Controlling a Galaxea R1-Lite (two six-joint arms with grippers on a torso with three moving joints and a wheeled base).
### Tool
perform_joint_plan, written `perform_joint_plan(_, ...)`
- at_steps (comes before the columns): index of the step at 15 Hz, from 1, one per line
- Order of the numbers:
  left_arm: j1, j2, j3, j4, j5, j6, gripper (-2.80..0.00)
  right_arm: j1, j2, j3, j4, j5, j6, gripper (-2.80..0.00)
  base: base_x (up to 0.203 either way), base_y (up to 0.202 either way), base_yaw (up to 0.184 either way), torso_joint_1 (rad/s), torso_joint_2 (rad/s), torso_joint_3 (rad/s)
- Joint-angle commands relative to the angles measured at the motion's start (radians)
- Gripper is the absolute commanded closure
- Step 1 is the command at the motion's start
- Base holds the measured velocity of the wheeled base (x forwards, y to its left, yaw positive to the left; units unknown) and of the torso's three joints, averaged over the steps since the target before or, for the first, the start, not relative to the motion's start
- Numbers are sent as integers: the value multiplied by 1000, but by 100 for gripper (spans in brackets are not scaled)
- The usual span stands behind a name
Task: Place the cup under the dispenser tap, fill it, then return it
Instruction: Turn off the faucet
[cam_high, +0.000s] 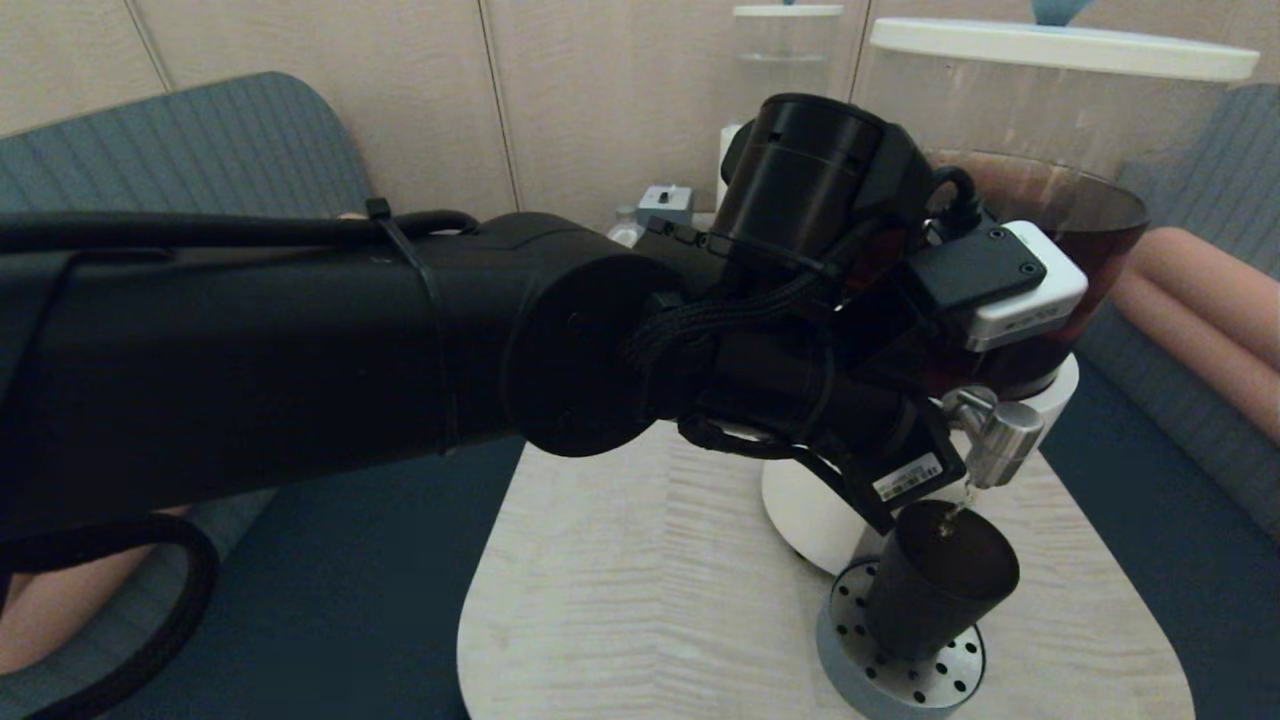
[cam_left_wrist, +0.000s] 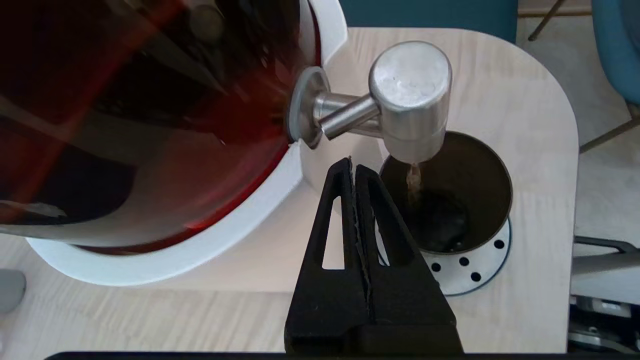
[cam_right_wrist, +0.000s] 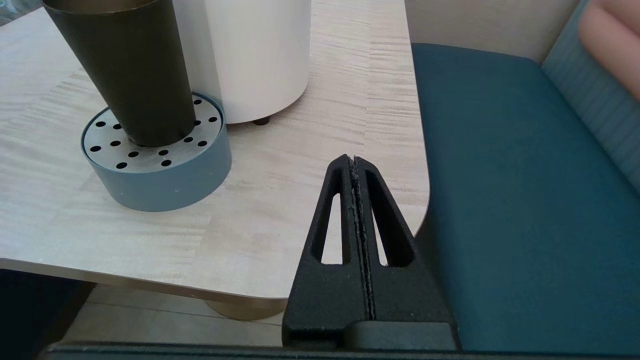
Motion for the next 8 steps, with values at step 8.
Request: perform_joint_plan(8, 0, 18, 5, -81, -9, 3, 0, 0, 0, 10, -1, 1, -1, 0, 0, 0, 0, 0, 0, 0)
